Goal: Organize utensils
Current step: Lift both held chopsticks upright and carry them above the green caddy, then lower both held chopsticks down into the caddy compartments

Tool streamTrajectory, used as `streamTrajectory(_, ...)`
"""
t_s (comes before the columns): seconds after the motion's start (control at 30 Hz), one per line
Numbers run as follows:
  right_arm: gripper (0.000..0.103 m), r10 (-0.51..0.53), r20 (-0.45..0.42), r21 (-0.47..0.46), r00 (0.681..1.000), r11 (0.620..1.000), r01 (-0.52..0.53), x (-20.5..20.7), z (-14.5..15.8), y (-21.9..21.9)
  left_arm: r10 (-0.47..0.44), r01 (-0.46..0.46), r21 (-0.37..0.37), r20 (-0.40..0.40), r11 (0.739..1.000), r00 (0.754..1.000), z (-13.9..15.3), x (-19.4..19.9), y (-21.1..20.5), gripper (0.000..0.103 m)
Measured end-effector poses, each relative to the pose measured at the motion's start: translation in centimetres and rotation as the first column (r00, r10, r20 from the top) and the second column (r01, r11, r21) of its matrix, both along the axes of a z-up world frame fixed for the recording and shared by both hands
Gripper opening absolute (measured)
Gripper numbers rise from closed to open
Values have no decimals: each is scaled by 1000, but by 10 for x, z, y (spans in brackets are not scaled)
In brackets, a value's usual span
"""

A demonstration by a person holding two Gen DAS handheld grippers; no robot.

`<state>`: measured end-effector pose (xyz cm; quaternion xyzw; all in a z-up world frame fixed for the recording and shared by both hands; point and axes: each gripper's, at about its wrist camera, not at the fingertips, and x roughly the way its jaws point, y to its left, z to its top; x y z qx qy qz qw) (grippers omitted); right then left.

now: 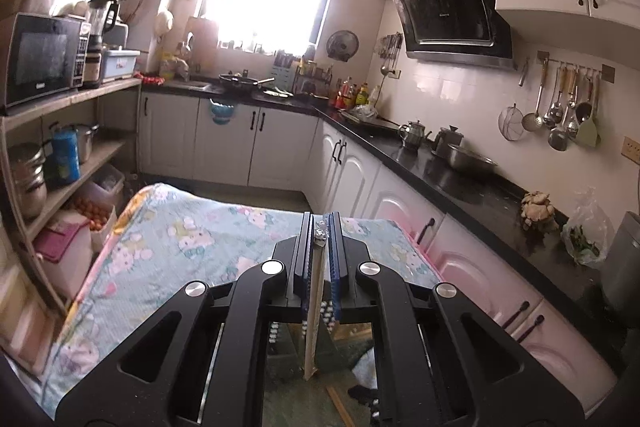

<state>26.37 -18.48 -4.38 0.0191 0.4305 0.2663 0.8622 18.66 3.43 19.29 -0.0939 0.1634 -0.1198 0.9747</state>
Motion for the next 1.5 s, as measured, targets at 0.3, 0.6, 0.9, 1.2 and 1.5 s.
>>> streamTrajectory(0.3,33,-12,-39,-97,999,995,8,10,-32,21,18,-18,10,-7,1000,1000,-1,19,8,3)
streamTrajectory(0.6,23,20,5,-177,1000,984,-19,3,-35,45,42,-42,6,-15,999,999,-5,34,11,3)
streamTrajectory(0.9,6,100,8,-105,995,990,-99,-7,-20,64,62,-62,3,-19,998,998,-7,43,16,3)
streamTrajectory(1.2,6,157,186,70,970,982,-173,-29,68,60,86,-86,-2,-12,996,996,-6,50,20,3)
streamTrajectory(1.5,6,22,434,206,901,971,-123,-16,166,33,104,-104,-2,9,995,995,0,57,23,2)
